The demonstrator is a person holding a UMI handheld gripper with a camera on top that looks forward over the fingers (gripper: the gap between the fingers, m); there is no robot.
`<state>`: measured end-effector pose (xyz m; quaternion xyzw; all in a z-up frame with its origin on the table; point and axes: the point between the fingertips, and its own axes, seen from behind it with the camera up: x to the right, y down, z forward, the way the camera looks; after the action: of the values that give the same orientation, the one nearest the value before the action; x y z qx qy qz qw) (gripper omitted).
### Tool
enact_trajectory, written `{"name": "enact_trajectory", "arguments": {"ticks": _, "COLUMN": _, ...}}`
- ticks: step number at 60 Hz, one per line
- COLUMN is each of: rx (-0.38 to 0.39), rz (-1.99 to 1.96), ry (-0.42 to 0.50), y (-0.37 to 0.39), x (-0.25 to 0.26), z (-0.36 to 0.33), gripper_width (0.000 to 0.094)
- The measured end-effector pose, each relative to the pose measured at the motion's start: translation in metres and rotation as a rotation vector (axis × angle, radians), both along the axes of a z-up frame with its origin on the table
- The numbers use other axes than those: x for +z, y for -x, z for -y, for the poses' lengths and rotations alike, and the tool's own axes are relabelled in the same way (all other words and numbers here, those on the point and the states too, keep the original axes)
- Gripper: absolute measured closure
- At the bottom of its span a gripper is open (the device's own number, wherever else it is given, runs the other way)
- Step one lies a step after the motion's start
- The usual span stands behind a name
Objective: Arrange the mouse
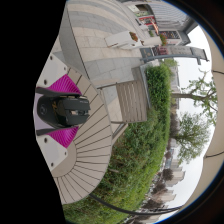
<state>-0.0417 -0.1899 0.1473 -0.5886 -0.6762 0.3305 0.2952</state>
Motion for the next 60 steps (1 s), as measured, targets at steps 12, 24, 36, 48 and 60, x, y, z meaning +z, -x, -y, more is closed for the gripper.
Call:
{"name": "enact_trajectory", "arguments": {"ticks": 12, "rx": -0.054, "rz": 0.102, "ry": -0.105, "y": -0.016, "x": -0.107, "z": 0.032, "gripper_width": 0.0463}}
{"name": "enact_trajectory", "arguments": {"ticks": 24, "rx": -0.1, "rz": 0.138, "ry": -0.151, "y": -0.028, "x": -0.16, "z": 0.026, "gripper_width": 0.0314}}
{"name": "enact_trajectory", "arguments": {"ticks": 36, "rx": -0.162, "rz": 0.102, "ry": -0.188, "y": -0.044, "x": -0.084, "z": 0.008, "gripper_width": 0.0084}}
{"name": "enact_trajectory", "arguments": {"ticks": 48, "rx": -0.193, "rz": 0.143, "ry": -0.114, "y": -0.129, "x": 0.035, "z": -0.001, "gripper_width": 0.0086}}
{"name": "enact_trajectory", "arguments": {"ticks": 60, "rx": -0.266, "rz": 0.111, "ry": -0.166, "y": -0.216, "x": 0.108, "z": -0.021, "gripper_width": 0.0085}}
